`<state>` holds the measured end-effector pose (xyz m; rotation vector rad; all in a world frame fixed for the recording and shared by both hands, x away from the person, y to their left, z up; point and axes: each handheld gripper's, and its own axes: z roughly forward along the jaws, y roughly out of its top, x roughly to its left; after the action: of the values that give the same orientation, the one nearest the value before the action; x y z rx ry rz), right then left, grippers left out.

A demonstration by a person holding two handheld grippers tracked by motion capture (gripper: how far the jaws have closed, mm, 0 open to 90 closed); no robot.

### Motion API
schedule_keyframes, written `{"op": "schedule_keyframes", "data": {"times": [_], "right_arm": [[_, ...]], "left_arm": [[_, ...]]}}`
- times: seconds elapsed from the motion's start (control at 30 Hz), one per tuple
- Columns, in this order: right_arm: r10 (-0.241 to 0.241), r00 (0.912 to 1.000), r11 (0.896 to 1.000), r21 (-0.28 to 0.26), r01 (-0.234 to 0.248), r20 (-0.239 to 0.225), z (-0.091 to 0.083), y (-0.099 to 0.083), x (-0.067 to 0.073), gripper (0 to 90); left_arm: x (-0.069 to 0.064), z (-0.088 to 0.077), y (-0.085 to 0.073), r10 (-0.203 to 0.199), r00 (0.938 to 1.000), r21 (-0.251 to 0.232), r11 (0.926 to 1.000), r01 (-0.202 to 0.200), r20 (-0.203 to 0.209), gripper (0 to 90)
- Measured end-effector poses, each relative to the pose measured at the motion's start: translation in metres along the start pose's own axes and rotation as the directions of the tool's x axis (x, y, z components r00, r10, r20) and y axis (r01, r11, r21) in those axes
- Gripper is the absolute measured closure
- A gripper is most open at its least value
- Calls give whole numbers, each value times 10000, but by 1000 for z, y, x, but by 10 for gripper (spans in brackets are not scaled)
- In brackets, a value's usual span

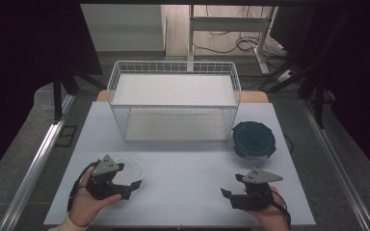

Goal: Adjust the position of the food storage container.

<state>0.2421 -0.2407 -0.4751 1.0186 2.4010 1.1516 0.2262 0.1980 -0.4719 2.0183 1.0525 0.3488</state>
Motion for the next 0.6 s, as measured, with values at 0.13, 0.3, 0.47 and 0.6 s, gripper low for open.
{"op": "schedule_keyframes", "data": {"times": [0.13, 0.3, 0.47, 0.6], "right_arm": [[40, 9999, 9999, 100, -41, 111, -2, 4, -6, 275], [19, 9967, 10000, -66, -14, 817, -19, 22, -20, 301], [430, 9890, 9991, -110, -419, 1415, -34, 54, -56, 343], [732, 9794, 9968, 175, -778, 1881, -36, 77, -92, 408]], "left_arm": [[4, -1, 2, 86, 9999, -58, 9999, -85, 121, 141], [9, -3, 3, 63, 10000, -134, 9999, -63, 63, 143], [10, -5, 0, -32, 10000, -137, 9999, 33, 32, 146], [6, -4, 0, 40, 10000, -12, 10000, -40, 69, 146]]}}
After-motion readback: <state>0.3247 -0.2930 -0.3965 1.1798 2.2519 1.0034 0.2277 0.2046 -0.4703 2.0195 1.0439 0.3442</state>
